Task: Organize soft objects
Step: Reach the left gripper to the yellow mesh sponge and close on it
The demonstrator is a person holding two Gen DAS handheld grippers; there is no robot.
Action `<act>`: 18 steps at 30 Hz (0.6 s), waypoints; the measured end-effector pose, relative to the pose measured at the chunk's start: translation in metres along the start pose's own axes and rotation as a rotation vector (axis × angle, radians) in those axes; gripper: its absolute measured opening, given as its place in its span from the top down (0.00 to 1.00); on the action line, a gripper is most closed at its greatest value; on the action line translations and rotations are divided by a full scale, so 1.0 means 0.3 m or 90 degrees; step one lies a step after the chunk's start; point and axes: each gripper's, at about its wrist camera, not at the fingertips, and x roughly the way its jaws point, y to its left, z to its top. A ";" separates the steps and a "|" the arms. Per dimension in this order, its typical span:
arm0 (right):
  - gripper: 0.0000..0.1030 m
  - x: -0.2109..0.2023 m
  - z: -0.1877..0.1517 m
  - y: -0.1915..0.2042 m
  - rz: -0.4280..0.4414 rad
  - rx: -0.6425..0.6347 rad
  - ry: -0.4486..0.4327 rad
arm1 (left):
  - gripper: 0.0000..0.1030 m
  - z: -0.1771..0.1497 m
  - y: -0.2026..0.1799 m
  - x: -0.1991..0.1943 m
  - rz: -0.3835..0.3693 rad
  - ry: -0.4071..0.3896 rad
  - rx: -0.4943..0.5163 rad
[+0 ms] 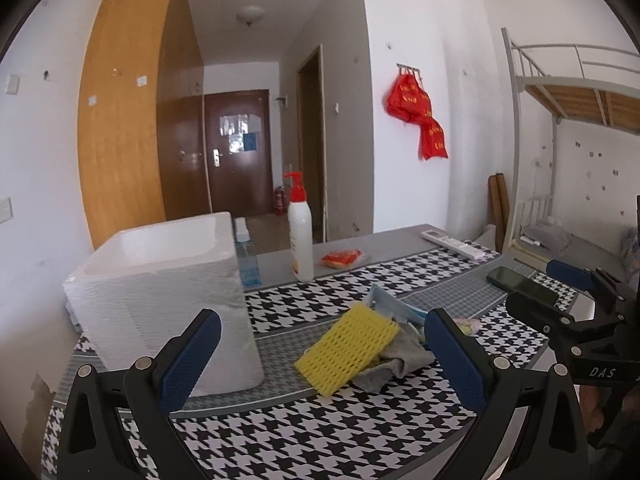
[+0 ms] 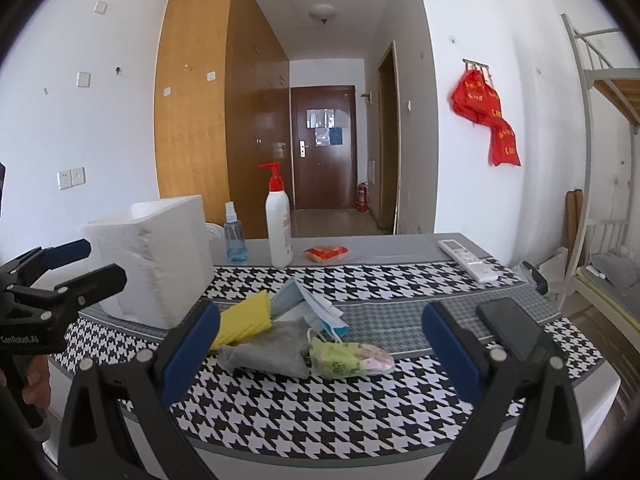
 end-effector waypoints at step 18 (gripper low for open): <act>0.01 0.086 -0.032 -0.077 -0.008 0.025 0.046 | 0.01 -0.001 -0.060 0.156 -0.025 0.072 0.014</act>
